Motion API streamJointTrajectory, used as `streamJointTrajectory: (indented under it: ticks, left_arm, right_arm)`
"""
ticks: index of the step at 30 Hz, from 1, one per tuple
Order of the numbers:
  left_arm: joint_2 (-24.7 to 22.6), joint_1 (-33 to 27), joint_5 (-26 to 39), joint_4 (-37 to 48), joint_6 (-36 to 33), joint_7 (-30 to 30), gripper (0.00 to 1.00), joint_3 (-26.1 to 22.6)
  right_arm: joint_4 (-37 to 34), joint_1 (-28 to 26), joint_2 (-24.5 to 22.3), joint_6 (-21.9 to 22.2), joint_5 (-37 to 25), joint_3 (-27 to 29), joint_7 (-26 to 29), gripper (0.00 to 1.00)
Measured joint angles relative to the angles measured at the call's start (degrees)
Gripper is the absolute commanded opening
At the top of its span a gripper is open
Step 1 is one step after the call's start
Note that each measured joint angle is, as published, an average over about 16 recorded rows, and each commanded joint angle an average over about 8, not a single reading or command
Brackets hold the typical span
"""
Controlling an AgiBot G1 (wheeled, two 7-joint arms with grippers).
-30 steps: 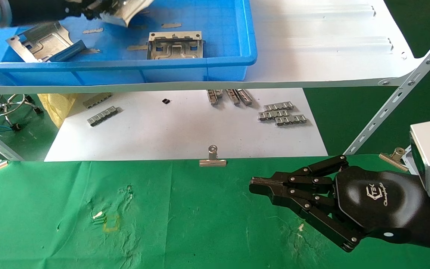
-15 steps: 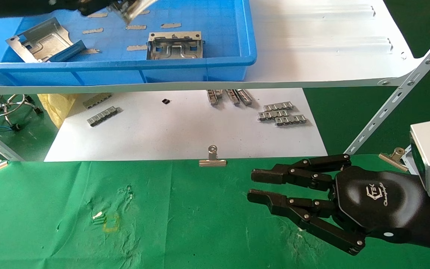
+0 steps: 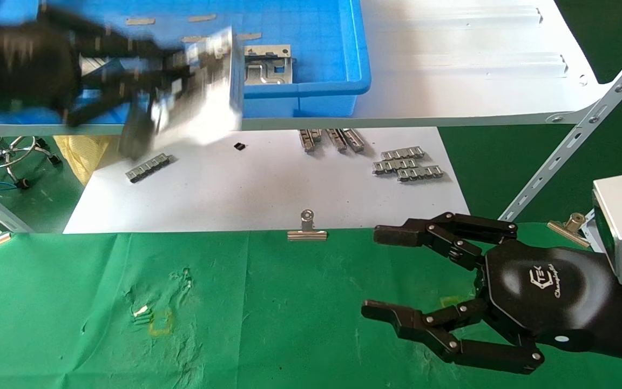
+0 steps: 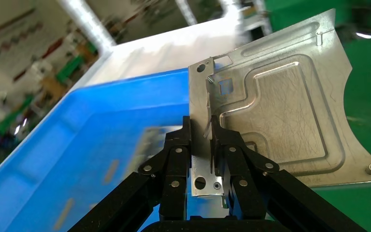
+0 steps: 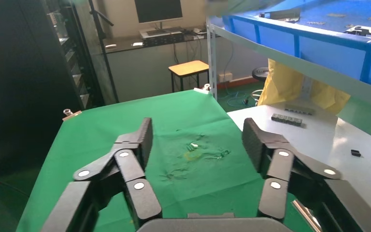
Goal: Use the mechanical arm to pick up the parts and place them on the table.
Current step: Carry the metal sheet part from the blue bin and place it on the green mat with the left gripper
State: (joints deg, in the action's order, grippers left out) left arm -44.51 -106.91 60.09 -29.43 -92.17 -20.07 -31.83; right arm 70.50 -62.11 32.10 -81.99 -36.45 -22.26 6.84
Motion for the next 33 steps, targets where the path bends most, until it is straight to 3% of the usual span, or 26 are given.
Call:
streamJointTrajectory:
  ticks: [5, 9, 18, 25, 26, 27, 33]
  left_arm:
    - [6.0, 7.8, -5.7, -9.2, 0.6, -5.8, 0.0, -4.4]
    - [8.9, 12.5, -6.7, -11.1, 1.7, -12.6, 0.0, -7.9]
    - [7.1, 17.9, -1.5, 0.5, 6.2, -30.9, 0.0, -12.2]
    - [3.7, 19.9, -0.1, 10.2, 8.3, -40.7, 0.0, -12.5]
    - [3.3, 20.0, -0.2, 11.3, 8.3, -41.7, 0.03, -12.5]
    - [2.9, 20.1, -0.2, 12.2, 8.3, -42.6, 0.13, -12.4]
    - [1.2, 20.3, -0.7, 16.8, 7.5, -46.5, 0.88, -12.1]
  right_arm:
    - [0.0, 0.0, 0.0, 0.0, 0.0, 0.0, 0.0, 1.0]
    - [0.0, 0.0, 0.0, 0.0, 0.0, 0.0, 0.0, 1.0]
    - [0.0, 0.0, 0.0, 0.0, 0.0, 0.0, 0.0, 1.0]
    - [0.0, 0.0, 0.0, 0.0, 0.0, 0.0, 0.0, 1.0]
    - [0.0, 0.0, 0.0, 0.0, 0.0, 0.0, 0.0, 1.0]
    - [0.0, 0.0, 0.0, 0.0, 0.0, 0.0, 0.0, 1.0]
    - [0.0, 0.0, 0.0, 0.0, 0.0, 0.0, 0.0, 1.0]
